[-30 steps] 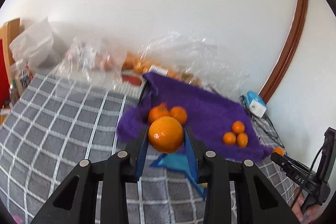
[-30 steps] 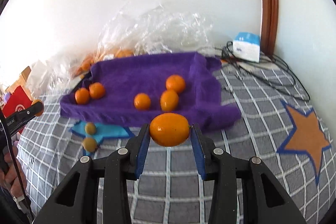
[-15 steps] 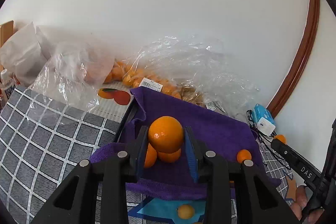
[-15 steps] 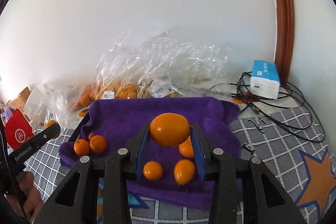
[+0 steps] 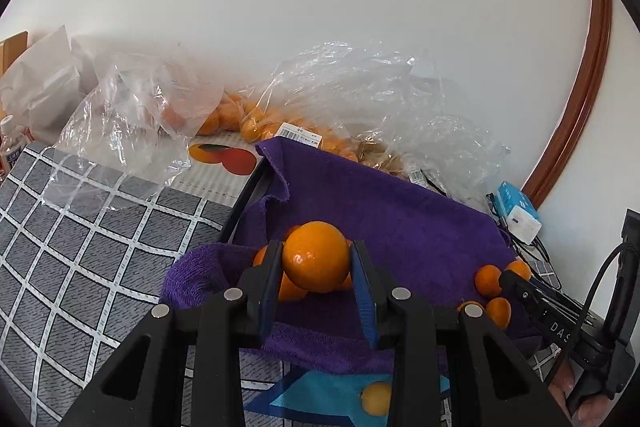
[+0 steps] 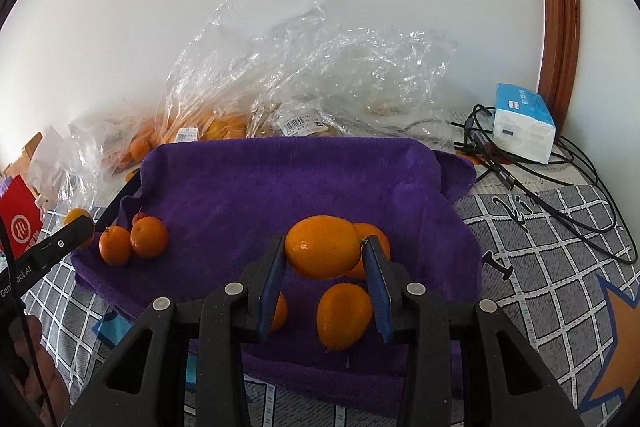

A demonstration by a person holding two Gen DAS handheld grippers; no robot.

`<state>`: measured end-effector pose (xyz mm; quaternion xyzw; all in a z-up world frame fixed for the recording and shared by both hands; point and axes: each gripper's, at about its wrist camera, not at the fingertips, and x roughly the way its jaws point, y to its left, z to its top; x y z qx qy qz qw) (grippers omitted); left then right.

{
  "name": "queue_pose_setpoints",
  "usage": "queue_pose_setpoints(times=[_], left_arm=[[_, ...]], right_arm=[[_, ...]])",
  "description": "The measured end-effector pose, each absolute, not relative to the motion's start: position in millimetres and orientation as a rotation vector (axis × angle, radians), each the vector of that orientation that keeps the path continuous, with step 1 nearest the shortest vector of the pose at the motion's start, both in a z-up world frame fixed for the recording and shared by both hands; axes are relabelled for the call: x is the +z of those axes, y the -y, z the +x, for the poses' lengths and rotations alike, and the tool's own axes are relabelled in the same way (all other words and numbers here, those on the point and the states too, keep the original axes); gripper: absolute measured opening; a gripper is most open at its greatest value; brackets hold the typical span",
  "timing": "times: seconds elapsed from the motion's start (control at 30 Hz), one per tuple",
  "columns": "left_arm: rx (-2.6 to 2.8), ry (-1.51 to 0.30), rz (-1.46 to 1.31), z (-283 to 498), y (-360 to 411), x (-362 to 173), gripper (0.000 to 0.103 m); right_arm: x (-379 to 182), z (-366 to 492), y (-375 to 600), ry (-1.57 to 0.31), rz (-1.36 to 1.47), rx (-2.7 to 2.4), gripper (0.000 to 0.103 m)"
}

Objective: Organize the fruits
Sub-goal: 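Lower and open both tools to set the oranges on the towel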

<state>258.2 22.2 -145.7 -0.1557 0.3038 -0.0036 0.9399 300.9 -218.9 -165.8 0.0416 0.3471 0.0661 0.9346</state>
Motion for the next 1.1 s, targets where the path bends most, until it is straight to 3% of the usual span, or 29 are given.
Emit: queue_pose_setpoints(times=[0.97,1.1], left_arm=[[-0.013,-0.647,-0.380,265,-37,-151,0.032],[-0.097,-0.663,-0.370,265,-28,-153,0.032]], right_arm=[[-184,301,197,-0.731,-0.048,0.107,0.040],[-184,302,200,-0.748,-0.041,0.111,0.048]])
